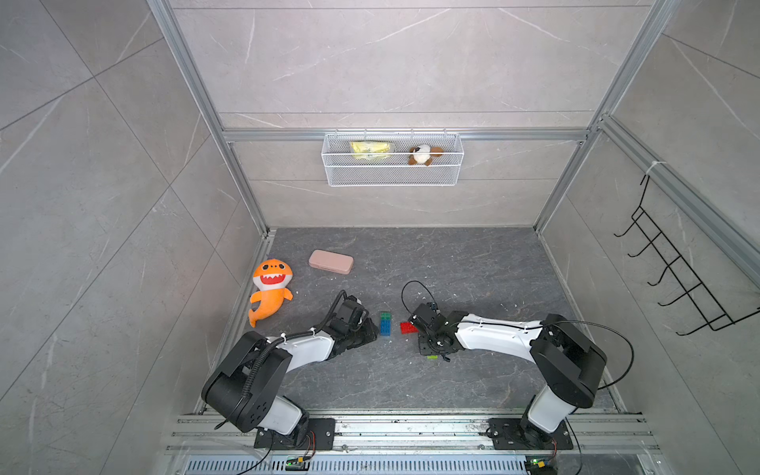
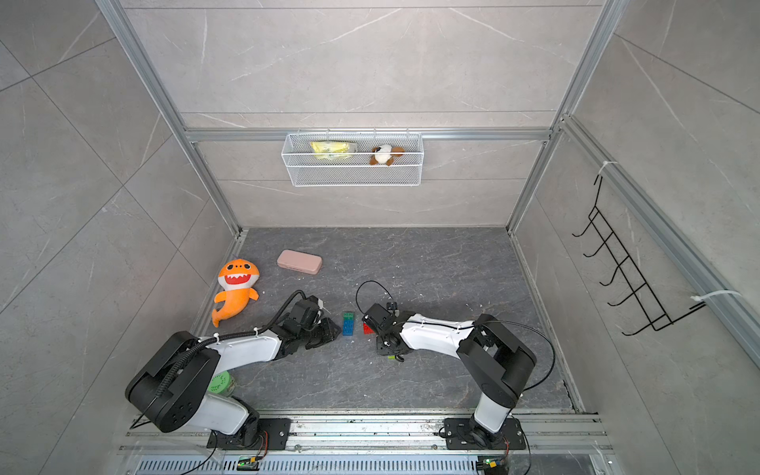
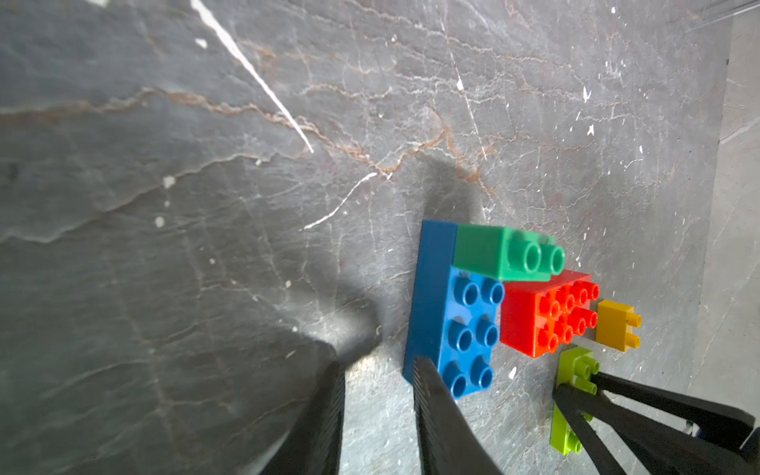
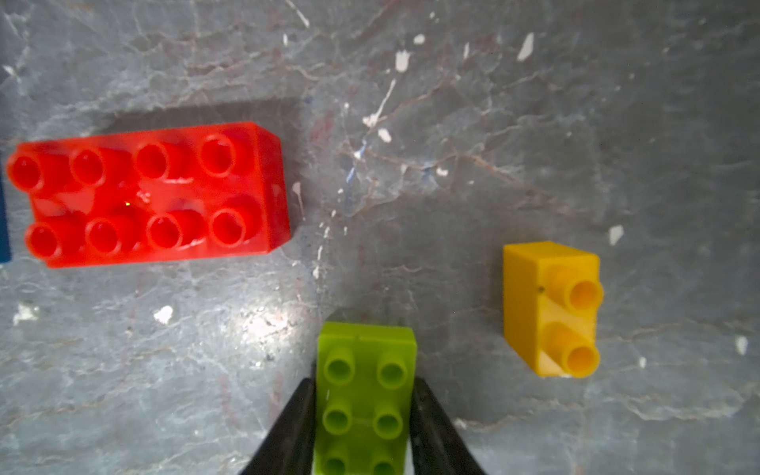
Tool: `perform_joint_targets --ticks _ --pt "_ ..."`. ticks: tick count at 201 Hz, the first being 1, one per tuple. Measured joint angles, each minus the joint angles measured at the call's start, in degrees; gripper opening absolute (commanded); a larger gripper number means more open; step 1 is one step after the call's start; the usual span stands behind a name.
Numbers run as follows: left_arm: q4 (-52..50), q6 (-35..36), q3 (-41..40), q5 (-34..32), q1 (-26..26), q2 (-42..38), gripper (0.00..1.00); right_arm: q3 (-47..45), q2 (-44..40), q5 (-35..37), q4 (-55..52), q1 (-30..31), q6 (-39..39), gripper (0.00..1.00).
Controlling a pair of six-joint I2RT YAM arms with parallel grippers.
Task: Assemble the number 5 with lego
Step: Pick up the lego brick from the center of the board.
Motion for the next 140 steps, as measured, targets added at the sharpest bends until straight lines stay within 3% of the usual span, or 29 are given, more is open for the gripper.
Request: perform_joint_targets --ticks 68,140 --pt "5.7 -2.4 0.6 1.1 -3.1 3.3 0.33 -0.1 -1.4 -0.8 -0.3 0.4 -1.4 0.24" --pt "2.8 -3.8 -0.8 0.4 -4.5 0.2 0.34 2.8 -5.0 -2.8 -0.9 0.4 -7.7 0.23"
